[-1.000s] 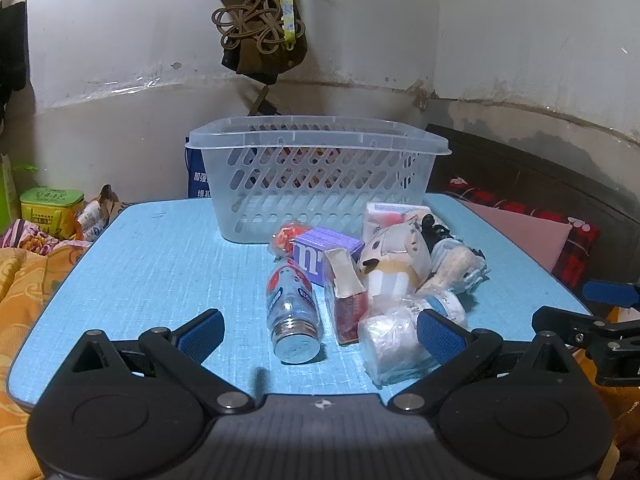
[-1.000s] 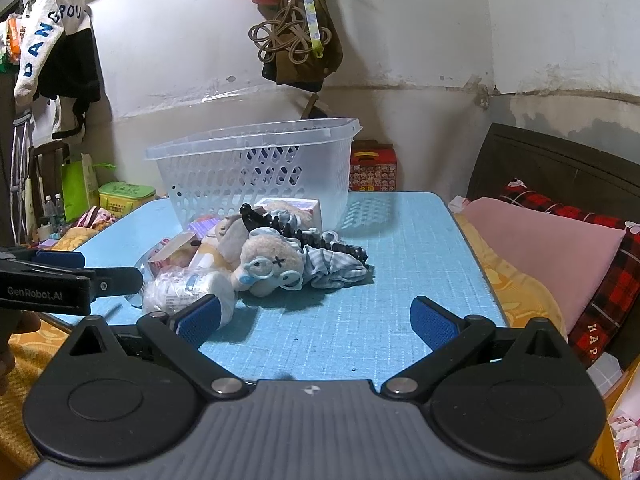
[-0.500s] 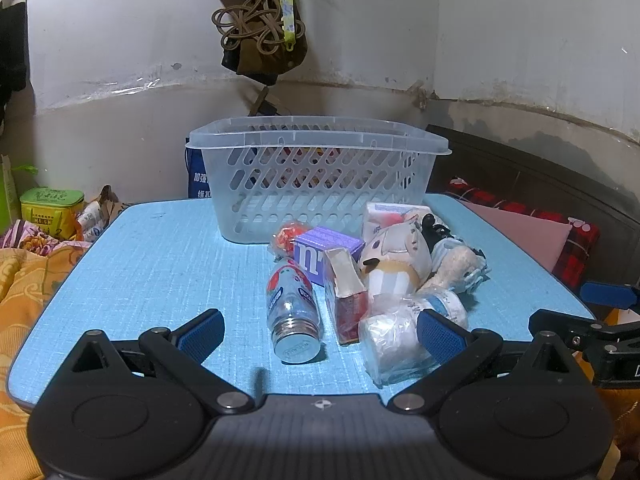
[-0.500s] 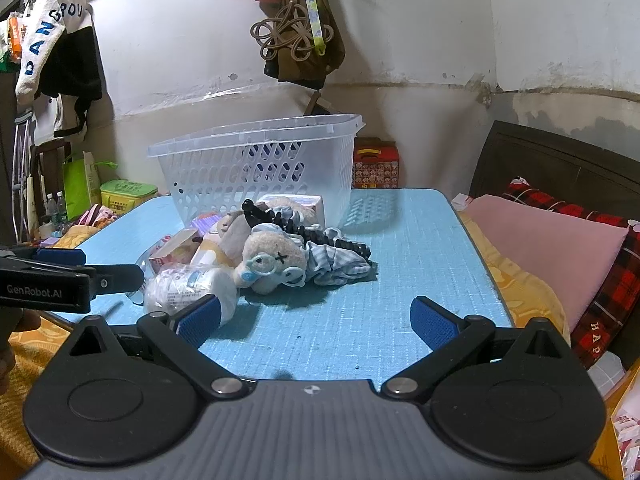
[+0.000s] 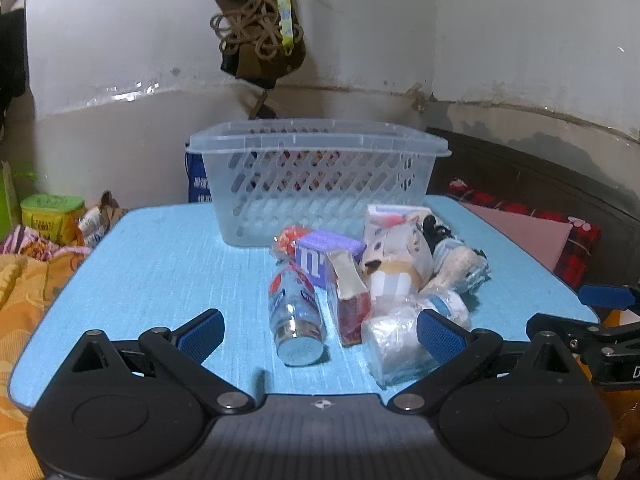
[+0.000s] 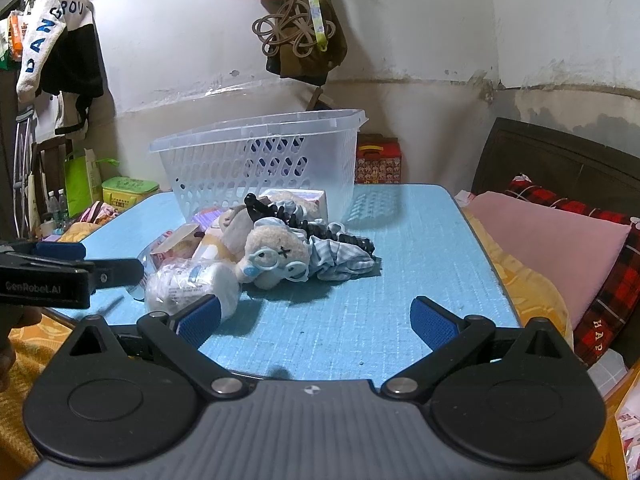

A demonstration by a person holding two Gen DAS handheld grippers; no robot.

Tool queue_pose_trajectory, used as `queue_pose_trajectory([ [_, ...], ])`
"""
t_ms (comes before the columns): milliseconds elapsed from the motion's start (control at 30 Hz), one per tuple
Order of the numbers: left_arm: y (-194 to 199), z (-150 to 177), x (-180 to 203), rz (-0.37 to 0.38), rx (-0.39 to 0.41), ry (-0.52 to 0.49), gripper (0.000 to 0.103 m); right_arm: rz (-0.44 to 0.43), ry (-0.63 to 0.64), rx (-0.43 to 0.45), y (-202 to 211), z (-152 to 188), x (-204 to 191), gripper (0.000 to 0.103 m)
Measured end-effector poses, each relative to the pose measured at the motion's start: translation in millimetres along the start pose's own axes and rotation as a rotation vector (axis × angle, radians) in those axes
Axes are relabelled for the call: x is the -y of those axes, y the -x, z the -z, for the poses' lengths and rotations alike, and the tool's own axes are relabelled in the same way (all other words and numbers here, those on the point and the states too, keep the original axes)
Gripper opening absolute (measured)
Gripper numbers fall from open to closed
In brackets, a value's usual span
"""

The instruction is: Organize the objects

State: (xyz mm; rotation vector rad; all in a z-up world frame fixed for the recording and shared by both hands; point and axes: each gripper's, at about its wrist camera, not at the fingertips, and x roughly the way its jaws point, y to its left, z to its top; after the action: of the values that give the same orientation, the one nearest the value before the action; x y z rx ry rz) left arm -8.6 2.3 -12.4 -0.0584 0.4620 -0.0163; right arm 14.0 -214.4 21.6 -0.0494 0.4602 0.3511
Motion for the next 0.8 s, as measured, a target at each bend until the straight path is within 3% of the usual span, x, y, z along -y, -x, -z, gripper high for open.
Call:
queue_pose_trajectory([
  [133,1.8,-2.4,0.8,-0.052,0.058,-0.028,0.103,-0.027,-0.017,0.058,4.7,0.5,2.7,0.103],
  [267,4.3,-10.5,-5.5,-0.1,0.059,-0.064,0.103,-0.003,-0.083,0.223,12.3,2.3,11.6,0.103],
  [333,9.2,-21.8,-10.5,-0.127,0.057,-0.093,0.103,0.02,-0.087,0.198,7.5,-1.3,14.5,0.103],
  [400,12.9,-44.1,-23.4,-0.097,0.05,-0.079,0.103,0.057,-0.096,0.131,-1.3,-6.3,17.1,0.103],
  [467,12.4,-72.9,-39.8,-0.085,0.076,-0.068,0.103,0.03,-0.113,0.078,-9.5,-10.6,22.6,0.103],
  [533,1.6,-105.3,-59.3,-0.121,0.095,-0.054,0.102,0.014,-0.132,0.069,-13.8,-10.3,27.0,0.103],
  [600,-19.7,-134.7,-80.4,-0.143,0.087,-0.024,0.095,0.016,-0.132,0.063,-16.2,-10.6,28.7,0.103],
  [700,-56.8,-162.8,-107.0,-0.168,0.05,0.038,0.076,0.025,-0.132,0.058,-19.9,-11.4,31.5,0.103],
  [767,-83.6,-173.4,-119.3,-0.178,0.015,0.064,0.056,0.013,-0.134,0.054,-22.2,-10.9,33.7,0.103],
  [800,-97.0,-176.0,-122.4,-0.172,-0.01,0.064,0.053,0.01,-0.137,0.054,-24.0,-10.4,35.0,0.103],
])
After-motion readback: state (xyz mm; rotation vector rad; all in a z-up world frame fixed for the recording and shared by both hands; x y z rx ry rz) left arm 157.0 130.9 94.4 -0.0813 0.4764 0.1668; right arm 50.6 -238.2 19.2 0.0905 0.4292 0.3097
